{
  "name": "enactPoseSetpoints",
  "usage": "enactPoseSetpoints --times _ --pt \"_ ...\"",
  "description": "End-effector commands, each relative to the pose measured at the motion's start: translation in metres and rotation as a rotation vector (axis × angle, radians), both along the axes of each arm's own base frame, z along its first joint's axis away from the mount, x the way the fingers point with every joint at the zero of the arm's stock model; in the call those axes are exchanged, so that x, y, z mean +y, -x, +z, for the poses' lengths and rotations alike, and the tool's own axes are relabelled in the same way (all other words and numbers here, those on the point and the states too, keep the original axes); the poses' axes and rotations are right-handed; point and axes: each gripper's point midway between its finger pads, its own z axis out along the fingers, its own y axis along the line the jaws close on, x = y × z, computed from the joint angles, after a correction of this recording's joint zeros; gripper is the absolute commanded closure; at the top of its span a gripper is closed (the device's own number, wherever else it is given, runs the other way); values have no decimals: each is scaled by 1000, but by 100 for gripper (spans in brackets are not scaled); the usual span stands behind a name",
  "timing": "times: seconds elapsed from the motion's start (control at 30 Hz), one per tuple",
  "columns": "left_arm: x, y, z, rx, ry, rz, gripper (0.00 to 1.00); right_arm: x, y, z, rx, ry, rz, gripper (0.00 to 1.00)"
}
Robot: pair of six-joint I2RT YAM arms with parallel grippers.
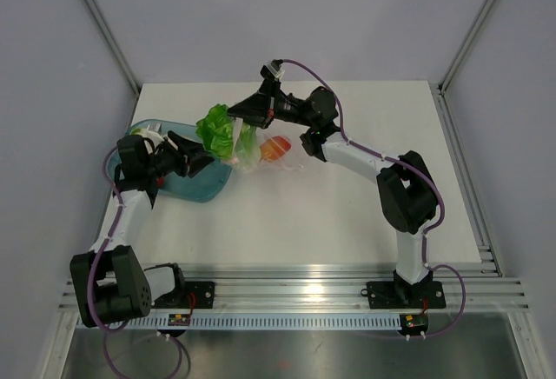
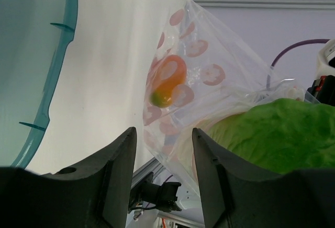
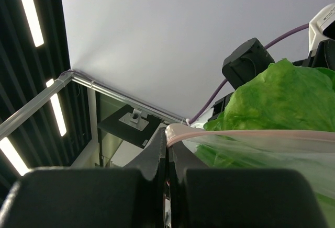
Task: Place the food in the zip-top bag and seal the zipper
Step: Adjust the zipper food storage bag at the center of the board.
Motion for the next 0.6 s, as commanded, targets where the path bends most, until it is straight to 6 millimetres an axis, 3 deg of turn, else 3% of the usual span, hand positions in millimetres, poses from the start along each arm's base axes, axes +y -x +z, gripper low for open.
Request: enactPoseSetpoints --times 0.0,0.37,0.57 --pt "-12 1 21 -94 2 -75 51 -12 15 41 -113 -96 2 99" --pt "-33 8 31 -146 2 -160 51 -13 17 42 -117 -92 -1 99" --pt "-40 13 31 -159 7 -188 58 -11 16 38 -109 -87 -1 99"
